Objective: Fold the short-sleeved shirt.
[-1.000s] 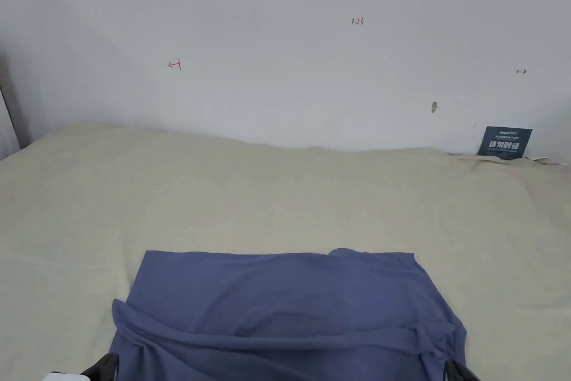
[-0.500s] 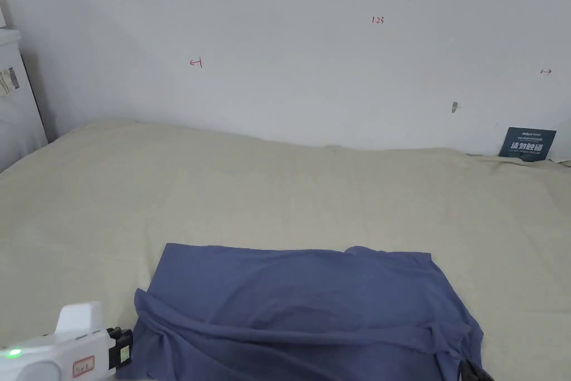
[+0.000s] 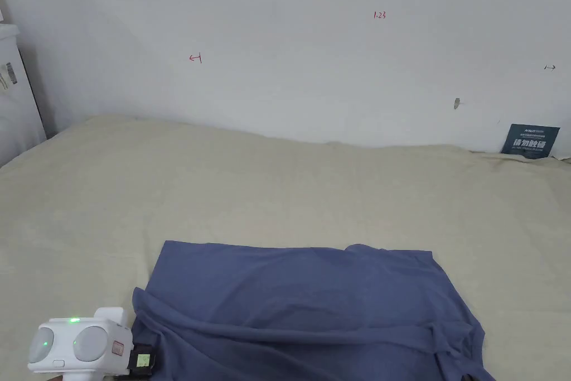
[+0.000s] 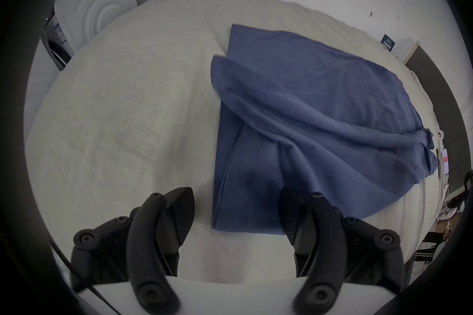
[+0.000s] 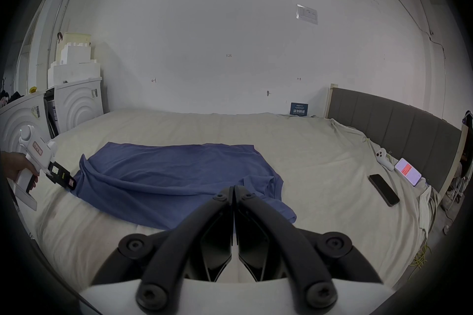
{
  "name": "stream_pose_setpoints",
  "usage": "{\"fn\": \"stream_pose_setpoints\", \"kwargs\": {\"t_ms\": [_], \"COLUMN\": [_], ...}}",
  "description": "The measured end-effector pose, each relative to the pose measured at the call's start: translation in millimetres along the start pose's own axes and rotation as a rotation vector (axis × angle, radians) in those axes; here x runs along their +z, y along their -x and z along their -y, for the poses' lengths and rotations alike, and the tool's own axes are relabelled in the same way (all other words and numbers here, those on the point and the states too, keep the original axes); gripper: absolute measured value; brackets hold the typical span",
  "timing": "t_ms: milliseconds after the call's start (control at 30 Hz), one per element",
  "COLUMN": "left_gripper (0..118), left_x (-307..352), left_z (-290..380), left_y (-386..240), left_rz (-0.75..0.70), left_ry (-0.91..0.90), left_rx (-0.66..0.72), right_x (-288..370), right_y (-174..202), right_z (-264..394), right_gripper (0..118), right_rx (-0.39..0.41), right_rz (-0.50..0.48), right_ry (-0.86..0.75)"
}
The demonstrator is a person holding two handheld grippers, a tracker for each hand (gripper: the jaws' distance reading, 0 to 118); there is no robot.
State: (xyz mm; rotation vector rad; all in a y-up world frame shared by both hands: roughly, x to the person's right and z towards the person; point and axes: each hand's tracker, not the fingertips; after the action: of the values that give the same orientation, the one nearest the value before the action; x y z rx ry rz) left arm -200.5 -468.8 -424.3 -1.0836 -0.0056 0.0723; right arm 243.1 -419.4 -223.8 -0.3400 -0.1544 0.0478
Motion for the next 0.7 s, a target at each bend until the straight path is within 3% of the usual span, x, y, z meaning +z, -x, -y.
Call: {"fn": "stream_pose_setpoints", "kwargs": {"t_ms": [100,200,267,633,700], "left_gripper": [61,21,3,1,1], "left_x": [6.6,13.3,4.4,48.3,47.3], "left_z": [1.4,5.6,4.6,26.6,25.3], "left_y": [-14.7,-29.6,-29.6,-9.9,-5.8], "left_rz": [-0.052,-0.087,-0.089,-0.042,-0.039], "left_ry": [0.003,-0.009,-0.015,-0.152,-0.166], "left_rx": [-0.033,-0.108,-0.162,-0.077,-0.074], "right_x": [-2.7,-7.3,-12.6,-94.3,-115.5], "right_y": [-2.3,-6.0,-10.0,-61.8,-71.2], "right_z": [1.9,5.9,9.2,13.7,12.9], "right_gripper": [1,1,1,2,11], "right_rx": [-0.006,-0.026,-0.049,-0.053,-0.077], "right_rz": [0.002,0.004,0.012,0.035,0.006], "right_ry": [0.015,0.039,0.068,0.339,0.409]}}
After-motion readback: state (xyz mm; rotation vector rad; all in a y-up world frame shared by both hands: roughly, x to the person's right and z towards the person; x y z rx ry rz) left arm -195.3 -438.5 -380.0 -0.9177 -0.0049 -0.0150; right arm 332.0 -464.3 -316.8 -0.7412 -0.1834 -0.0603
